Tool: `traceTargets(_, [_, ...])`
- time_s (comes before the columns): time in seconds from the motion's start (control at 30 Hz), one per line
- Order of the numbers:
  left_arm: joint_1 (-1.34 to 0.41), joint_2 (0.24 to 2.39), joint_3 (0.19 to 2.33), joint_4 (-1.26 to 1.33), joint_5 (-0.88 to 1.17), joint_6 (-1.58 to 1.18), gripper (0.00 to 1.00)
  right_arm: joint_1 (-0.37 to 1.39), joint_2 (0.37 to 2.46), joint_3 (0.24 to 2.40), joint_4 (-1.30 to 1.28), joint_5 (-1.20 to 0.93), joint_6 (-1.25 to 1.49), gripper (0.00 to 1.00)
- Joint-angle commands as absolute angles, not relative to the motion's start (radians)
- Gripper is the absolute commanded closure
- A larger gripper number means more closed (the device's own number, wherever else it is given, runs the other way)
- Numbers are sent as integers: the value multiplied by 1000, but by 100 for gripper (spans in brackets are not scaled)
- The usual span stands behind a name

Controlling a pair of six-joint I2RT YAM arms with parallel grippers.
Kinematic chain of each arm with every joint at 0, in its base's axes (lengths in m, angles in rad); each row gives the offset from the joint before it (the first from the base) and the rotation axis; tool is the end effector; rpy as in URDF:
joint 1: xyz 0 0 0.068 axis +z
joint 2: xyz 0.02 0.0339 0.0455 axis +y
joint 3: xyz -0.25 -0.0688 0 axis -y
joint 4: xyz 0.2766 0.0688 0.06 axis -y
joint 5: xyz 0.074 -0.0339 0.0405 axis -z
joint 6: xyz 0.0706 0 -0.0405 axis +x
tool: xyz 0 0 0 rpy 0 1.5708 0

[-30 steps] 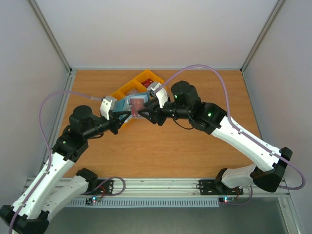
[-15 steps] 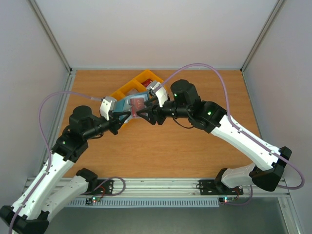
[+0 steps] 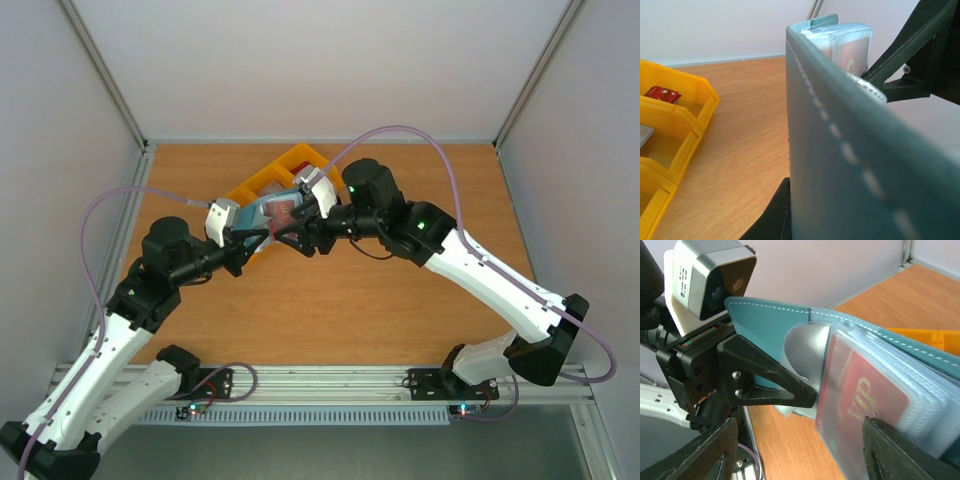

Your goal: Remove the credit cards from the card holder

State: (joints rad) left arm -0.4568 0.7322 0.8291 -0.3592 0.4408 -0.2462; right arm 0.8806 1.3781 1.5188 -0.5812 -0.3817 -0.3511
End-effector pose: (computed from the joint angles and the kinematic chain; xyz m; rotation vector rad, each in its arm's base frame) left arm 0.1992 -0.1314 0.3314 0.5173 1.8302 -0.8892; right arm 0.2113 0.2973 0.3976 -1.3797 1.5178 0.7175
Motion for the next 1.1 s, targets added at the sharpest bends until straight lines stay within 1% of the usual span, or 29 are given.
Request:
traceTargets(0.0, [-459,729,846,-301,462,-239,100,877,1399,1559,-584,-449,-330,31])
traceTargets(0.13, [-459,726,848,-307,459,-232,100,878,1388,1550,-589,-416,-332,29])
traceTargets(0.33, [-459,722,844,-303,462,-225,100,873,1349,1546,-615,-291,-364,24])
traceTargets(0.5, [-459,719,843,-298,462,-227,100,873,1368,1551,-618,-346,-352,24])
traceTargets(0.63, [-459,719,846,-302,462,-226,100,872,1366,1549,-611,-346,-348,24])
traceTargets(0.8, [-459,718,845,-304,461,-222,100,873,1345,1535,-618,-305,-359,20])
traceTargets(1.07, [-460,720,851,-307,462,-215,100,873,1357,1535,-607,-354,-350,20])
